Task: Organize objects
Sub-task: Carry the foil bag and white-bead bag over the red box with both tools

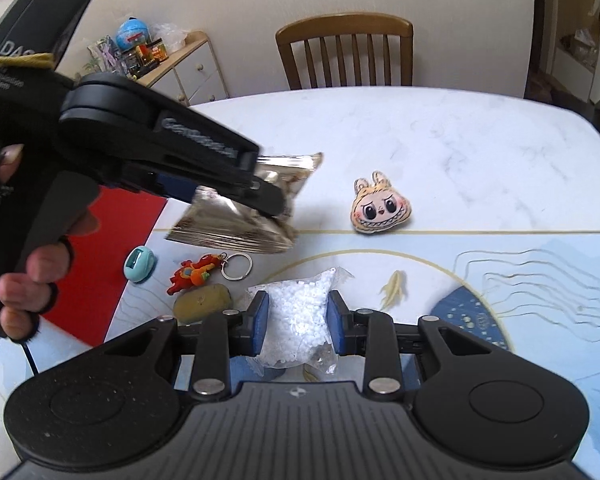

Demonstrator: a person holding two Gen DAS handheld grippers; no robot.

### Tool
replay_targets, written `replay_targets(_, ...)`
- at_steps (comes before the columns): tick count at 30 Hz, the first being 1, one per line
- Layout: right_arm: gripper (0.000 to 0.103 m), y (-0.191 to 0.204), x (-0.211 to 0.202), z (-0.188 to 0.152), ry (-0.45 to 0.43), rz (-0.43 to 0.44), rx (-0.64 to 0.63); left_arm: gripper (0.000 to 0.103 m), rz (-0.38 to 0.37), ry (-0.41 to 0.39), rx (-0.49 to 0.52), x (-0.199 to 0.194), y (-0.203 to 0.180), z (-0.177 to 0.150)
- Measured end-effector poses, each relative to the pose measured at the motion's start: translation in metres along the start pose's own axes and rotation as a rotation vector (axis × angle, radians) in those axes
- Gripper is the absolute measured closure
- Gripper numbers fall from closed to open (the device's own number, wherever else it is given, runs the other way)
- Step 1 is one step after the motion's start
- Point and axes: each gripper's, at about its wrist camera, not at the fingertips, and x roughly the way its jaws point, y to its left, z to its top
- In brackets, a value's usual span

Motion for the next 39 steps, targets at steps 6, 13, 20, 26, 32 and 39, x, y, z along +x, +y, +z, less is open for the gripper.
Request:
replay_targets(6, 0.073, 0.007, -0.022, 0.001, -0.032, 0.000, -0.019, 0.049, -0.012, -0.027, 0.009, -0.037, 0.010, -0.012)
replay_targets(13, 0.073, 0.030, -0.045, 0.008, -0.064, 0.016, -0.033, 0.049, -0.020, -0.068, 0.028, -0.080, 0.024, -0.030)
replay_targets(20, 0.073, 0.067, -0.064, 0.016, -0.090, 0.052, -0.065, 0.049, 0.003, -0.103, 0.040, -0.119, 0.043, -0.047)
replay_targets(26, 0.073, 0.096, -0.066, 0.020, -0.104, 0.081, -0.077, 0.060, 0.012, -0.127, 0.041, -0.145, 0.068, -0.059)
replay_targets(32, 0.073, 0.125, -0.054, 0.026, -0.095, 0.092, -0.088, 0.069, 0.009, -0.127, 0.035, -0.155, 0.096, -0.067)
replay_targets(39, 0.073, 0.137, -0.053, 0.026, -0.094, 0.073, -0.080, 0.063, 0.013, -0.110, 0.128, -0.160, 0.111, -0.084)
